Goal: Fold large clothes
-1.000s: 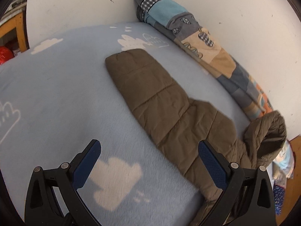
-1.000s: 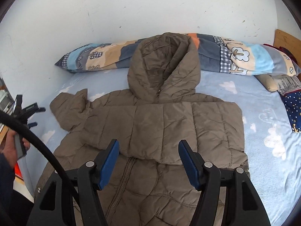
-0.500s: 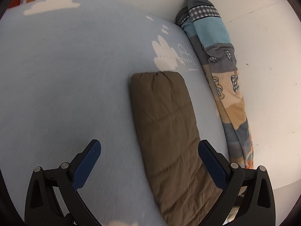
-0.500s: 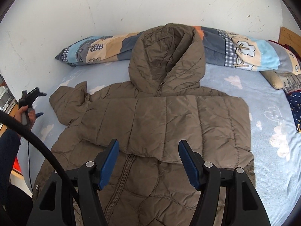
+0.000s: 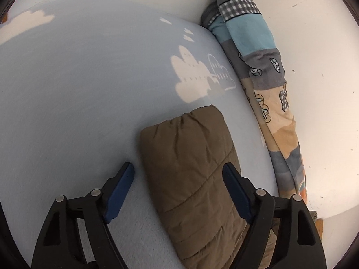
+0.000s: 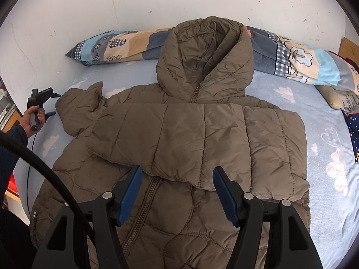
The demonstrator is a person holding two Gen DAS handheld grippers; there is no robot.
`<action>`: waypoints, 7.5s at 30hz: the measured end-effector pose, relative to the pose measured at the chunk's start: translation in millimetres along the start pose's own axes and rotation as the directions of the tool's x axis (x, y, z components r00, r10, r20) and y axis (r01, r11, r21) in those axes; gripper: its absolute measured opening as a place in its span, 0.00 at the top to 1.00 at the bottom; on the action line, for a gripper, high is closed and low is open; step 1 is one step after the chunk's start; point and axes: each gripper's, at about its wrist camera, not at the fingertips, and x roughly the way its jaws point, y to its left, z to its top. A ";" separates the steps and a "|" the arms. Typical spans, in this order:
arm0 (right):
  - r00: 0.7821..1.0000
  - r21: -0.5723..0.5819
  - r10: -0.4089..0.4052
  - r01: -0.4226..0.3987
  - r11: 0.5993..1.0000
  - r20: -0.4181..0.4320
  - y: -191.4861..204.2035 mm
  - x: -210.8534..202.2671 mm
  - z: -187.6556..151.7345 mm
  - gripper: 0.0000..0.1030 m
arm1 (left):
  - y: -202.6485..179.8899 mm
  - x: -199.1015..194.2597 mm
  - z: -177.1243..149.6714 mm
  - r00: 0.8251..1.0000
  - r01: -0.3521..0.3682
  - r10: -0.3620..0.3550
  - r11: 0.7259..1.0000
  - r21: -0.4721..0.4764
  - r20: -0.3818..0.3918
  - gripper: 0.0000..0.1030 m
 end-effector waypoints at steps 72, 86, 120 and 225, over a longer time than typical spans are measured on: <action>0.937 0.538 -0.138 -0.060 0.841 0.320 -201.2 -139.6 -22.0 0.32 | -362.3 -7.9 -573.8 0.910 0.345 -0.069 0.674 0.653 -0.410 0.78; 0.951 0.506 -0.096 -0.070 0.859 0.294 -182.5 -114.2 -7.7 0.34 | -356.3 -109.7 -475.2 0.941 0.333 -0.164 0.608 0.721 -0.295 0.35; 0.996 0.365 -0.001 0.032 0.931 -0.087 -123.8 40.4 3.6 0.56 | -229.4 -73.1 -361.9 0.991 -0.034 0.124 0.608 0.793 -0.052 0.25; 0.994 0.295 -0.108 0.105 0.950 -0.003 -158.1 93.9 291.1 0.37 | -294.8 -60.7 -331.2 0.982 0.181 -0.052 0.559 0.809 -0.184 0.23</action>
